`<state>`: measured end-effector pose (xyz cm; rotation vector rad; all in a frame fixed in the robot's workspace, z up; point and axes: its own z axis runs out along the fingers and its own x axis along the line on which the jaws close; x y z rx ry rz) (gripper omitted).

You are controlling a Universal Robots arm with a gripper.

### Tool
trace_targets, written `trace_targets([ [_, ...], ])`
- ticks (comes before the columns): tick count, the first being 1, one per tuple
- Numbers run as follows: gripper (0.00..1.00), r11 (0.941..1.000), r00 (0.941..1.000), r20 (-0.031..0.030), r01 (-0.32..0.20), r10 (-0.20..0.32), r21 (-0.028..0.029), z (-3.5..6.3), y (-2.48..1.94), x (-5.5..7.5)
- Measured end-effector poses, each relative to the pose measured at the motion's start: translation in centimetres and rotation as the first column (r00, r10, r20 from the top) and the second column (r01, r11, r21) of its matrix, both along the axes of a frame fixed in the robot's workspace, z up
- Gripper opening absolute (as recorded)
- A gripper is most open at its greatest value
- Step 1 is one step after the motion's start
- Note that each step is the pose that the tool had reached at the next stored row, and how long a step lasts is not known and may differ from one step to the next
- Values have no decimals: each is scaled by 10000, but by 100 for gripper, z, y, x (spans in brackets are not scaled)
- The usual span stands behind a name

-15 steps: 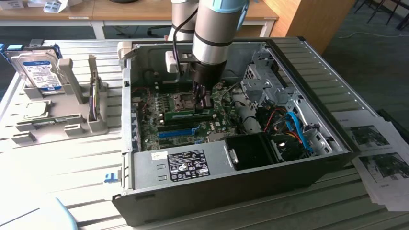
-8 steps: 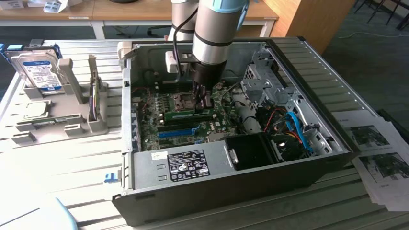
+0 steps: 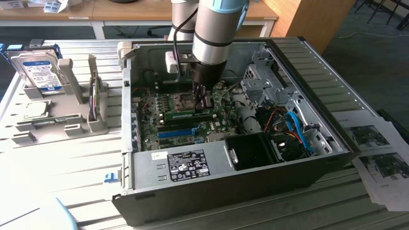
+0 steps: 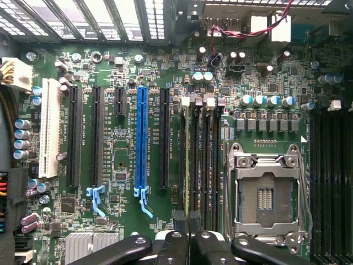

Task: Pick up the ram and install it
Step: 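Insert the ram into the slot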

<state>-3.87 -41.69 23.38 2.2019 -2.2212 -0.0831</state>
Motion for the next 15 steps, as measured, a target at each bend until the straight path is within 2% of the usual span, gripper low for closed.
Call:
trace_targets([
  [15,11,10000,10000,0,59,-59,7,-7,0,0],
])
